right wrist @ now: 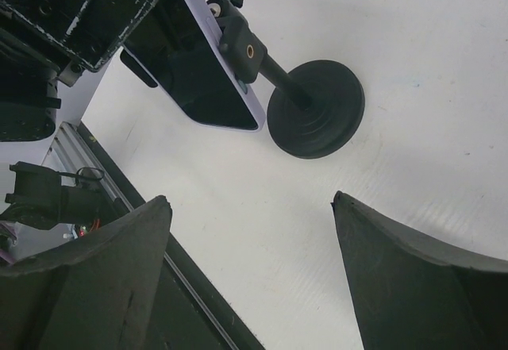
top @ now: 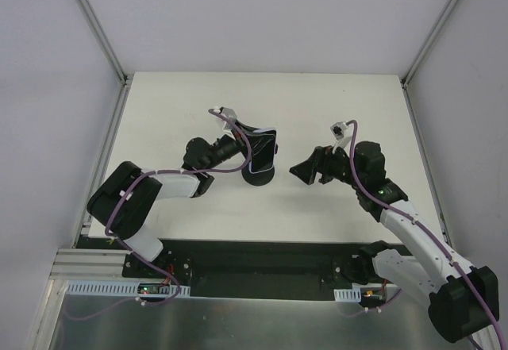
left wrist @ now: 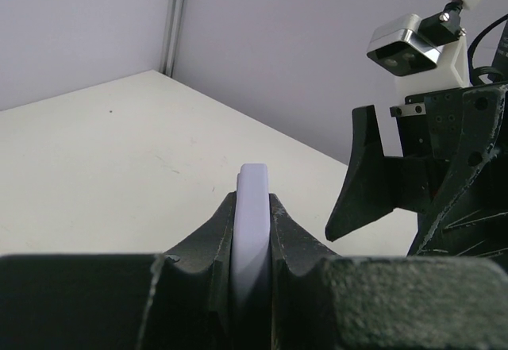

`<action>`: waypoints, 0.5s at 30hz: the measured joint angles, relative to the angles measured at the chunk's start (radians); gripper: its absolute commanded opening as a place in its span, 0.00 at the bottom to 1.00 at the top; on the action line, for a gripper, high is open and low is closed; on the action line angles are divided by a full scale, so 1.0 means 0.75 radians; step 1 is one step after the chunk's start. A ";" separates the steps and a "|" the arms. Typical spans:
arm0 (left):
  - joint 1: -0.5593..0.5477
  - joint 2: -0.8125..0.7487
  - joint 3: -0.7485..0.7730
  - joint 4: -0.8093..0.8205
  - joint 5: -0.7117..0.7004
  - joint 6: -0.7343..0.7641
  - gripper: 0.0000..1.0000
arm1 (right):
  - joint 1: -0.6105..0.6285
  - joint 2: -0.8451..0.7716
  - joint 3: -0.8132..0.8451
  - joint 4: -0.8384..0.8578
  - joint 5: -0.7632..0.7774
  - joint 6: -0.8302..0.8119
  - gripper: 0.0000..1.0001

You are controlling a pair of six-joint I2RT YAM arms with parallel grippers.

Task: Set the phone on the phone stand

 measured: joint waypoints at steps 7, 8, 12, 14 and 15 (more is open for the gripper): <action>0.000 0.091 0.001 0.119 -0.001 -0.001 0.00 | 0.000 0.004 0.031 -0.047 -0.023 0.023 0.84; -0.001 0.096 0.002 0.128 -0.001 0.001 0.00 | 0.000 0.004 0.033 -0.055 -0.026 0.025 0.84; -0.001 0.095 0.001 0.137 -0.003 0.005 0.21 | 0.000 0.006 0.050 -0.120 -0.037 0.019 0.84; -0.001 0.070 -0.010 0.124 -0.012 0.003 0.49 | 0.000 0.006 0.051 -0.131 -0.038 0.010 0.84; 0.000 0.047 -0.015 0.103 -0.012 0.003 0.57 | 0.000 0.007 0.051 -0.137 -0.037 0.005 0.84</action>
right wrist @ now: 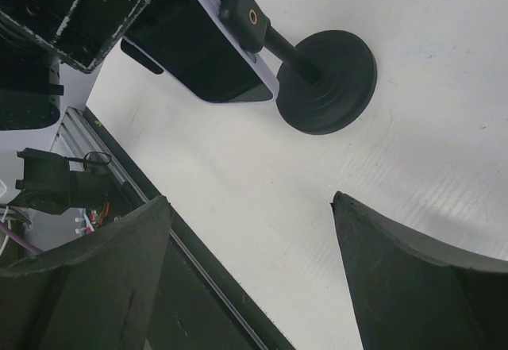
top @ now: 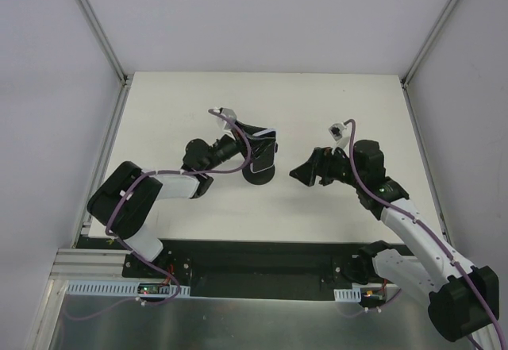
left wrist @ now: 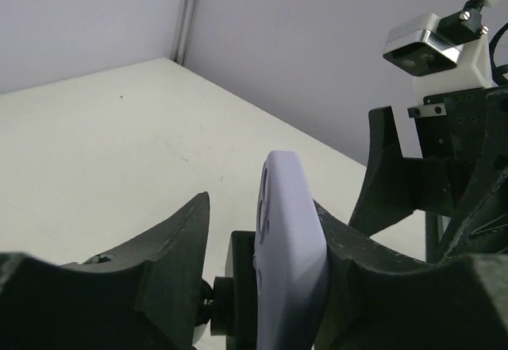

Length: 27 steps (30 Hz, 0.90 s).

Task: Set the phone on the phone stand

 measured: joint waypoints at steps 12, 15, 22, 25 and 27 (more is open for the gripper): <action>0.004 -0.338 0.237 -1.163 -0.042 -0.022 0.69 | 0.000 0.015 -0.018 0.041 0.023 -0.011 0.84; 0.010 -0.340 0.371 -1.452 0.012 -0.004 0.64 | -0.001 0.016 -0.026 0.047 0.027 -0.020 0.84; 0.020 -0.267 0.784 -2.029 0.167 0.107 0.37 | -0.008 0.026 -0.028 0.047 0.038 -0.041 0.84; 0.021 -0.220 0.926 -2.205 0.203 0.165 0.37 | -0.012 0.025 -0.033 0.051 0.043 -0.045 0.84; 0.021 -0.186 1.001 -2.317 0.209 0.204 0.47 | -0.015 0.025 -0.039 0.051 0.046 -0.046 0.84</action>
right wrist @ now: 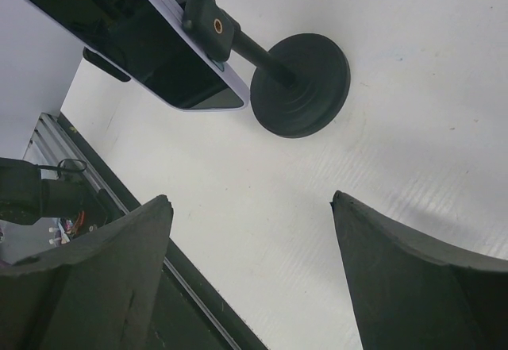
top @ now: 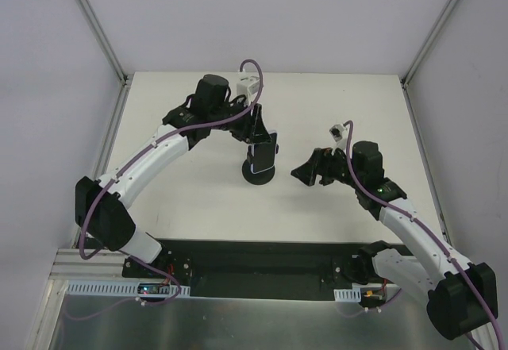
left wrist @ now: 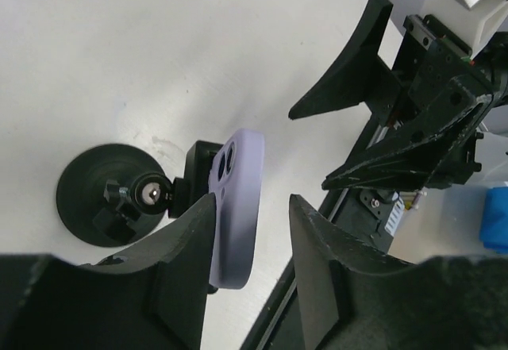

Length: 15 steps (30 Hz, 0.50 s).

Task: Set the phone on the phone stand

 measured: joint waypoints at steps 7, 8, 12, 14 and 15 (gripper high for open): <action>-0.014 0.055 0.082 -0.270 -0.016 0.135 0.42 | -0.010 0.000 -0.003 0.000 0.001 0.000 0.84; -0.023 0.060 0.086 -0.291 -0.032 0.145 0.39 | -0.012 0.000 -0.003 0.000 0.001 0.000 0.84; -0.095 0.079 0.123 -0.343 -0.160 0.213 0.27 | -0.015 0.000 -0.003 0.000 0.001 0.001 0.84; -0.126 0.086 0.141 -0.355 -0.226 0.237 0.18 | -0.015 0.000 -0.003 0.000 0.001 0.001 0.84; -0.136 0.090 0.149 -0.358 -0.264 0.247 0.14 | -0.015 0.000 -0.003 0.000 0.001 0.001 0.84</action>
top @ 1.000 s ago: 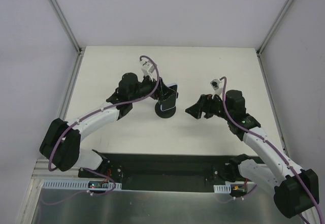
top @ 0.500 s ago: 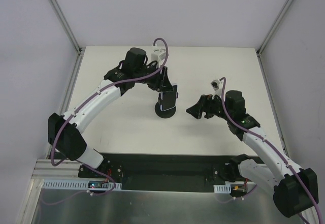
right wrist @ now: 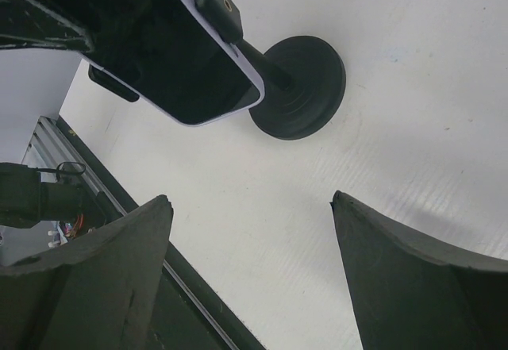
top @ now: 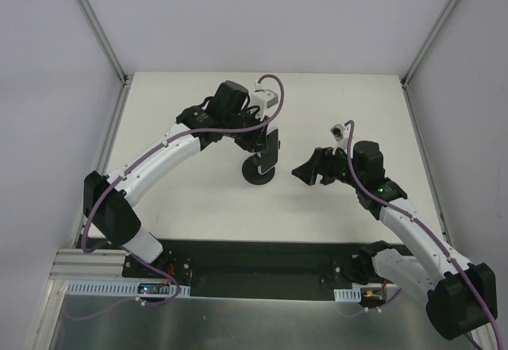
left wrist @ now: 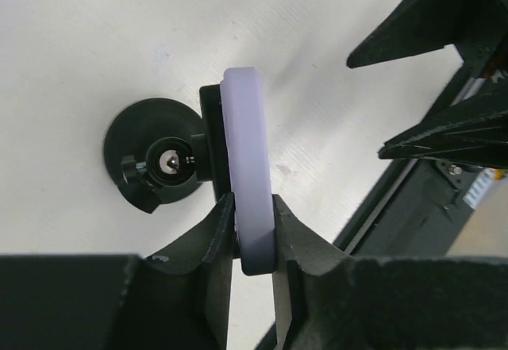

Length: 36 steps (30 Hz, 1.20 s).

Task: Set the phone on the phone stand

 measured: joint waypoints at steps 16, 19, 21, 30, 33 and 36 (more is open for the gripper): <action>-0.048 -0.255 -0.468 0.556 -0.254 0.014 0.00 | 0.000 0.007 -0.001 0.005 0.000 0.003 0.84; -0.065 -0.282 -0.580 0.735 -0.288 0.000 0.00 | 0.000 0.019 -0.001 0.006 -0.001 0.006 0.84; -0.075 -0.278 -0.613 0.818 -0.314 -0.010 0.00 | -0.001 0.028 -0.001 0.006 -0.001 0.007 0.84; -0.075 -0.209 -0.465 0.654 -0.328 -0.008 0.00 | -0.001 0.032 -0.001 0.010 -0.001 0.012 0.84; -0.075 -0.146 -0.316 0.470 -0.318 -0.008 0.00 | -0.001 0.033 -0.001 0.013 -0.001 0.013 0.84; -0.074 -0.123 -0.244 0.357 -0.301 -0.007 0.00 | -0.001 0.040 -0.001 0.020 -0.001 0.016 0.84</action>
